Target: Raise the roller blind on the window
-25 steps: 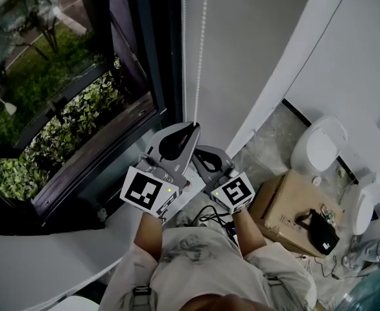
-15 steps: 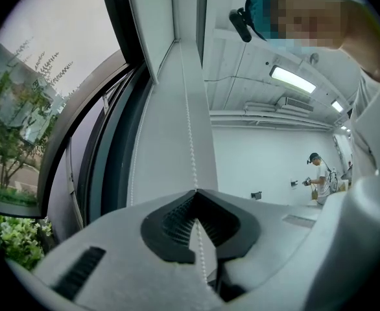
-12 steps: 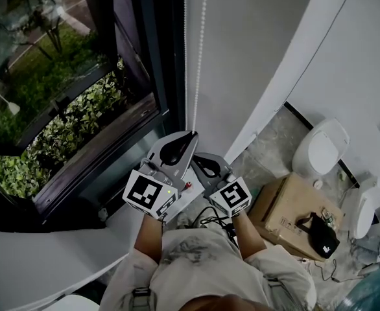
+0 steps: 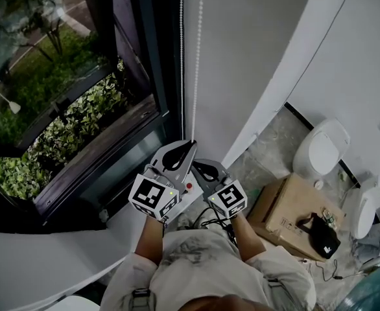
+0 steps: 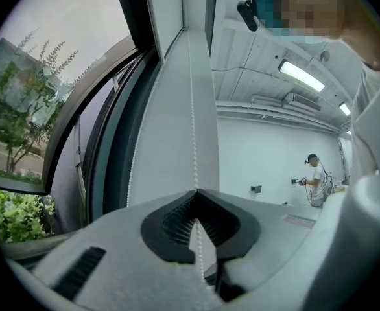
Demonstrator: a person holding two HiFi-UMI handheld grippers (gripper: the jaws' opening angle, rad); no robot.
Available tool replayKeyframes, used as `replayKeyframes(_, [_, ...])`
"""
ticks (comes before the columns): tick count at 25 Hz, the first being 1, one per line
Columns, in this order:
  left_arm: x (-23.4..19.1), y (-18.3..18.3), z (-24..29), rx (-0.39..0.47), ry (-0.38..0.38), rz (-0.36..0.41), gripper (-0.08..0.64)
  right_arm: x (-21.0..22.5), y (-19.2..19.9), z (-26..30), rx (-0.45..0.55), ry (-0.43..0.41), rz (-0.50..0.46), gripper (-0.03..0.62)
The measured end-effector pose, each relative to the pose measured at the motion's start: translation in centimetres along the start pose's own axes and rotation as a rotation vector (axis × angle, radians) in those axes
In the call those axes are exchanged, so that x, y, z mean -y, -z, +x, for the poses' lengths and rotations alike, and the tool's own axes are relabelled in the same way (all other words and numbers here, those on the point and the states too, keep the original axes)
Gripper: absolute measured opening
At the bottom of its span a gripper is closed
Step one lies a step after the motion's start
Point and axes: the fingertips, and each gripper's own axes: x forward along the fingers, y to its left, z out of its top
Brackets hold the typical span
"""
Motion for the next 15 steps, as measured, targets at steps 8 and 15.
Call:
replayKeyframes(8, [-0.2,2.8,-0.2,-0.044,-0.008,-0.033,0.009,-0.1,2.8,0.3,-0.043,-0.008,0.025,0.011])
replayKeyframes(15, [-0.2,4.8,-0.7,-0.072,-0.011,-0.051,0.009,-0.3,4.9,0.4,-0.071,-0.014,0.043,0.011])
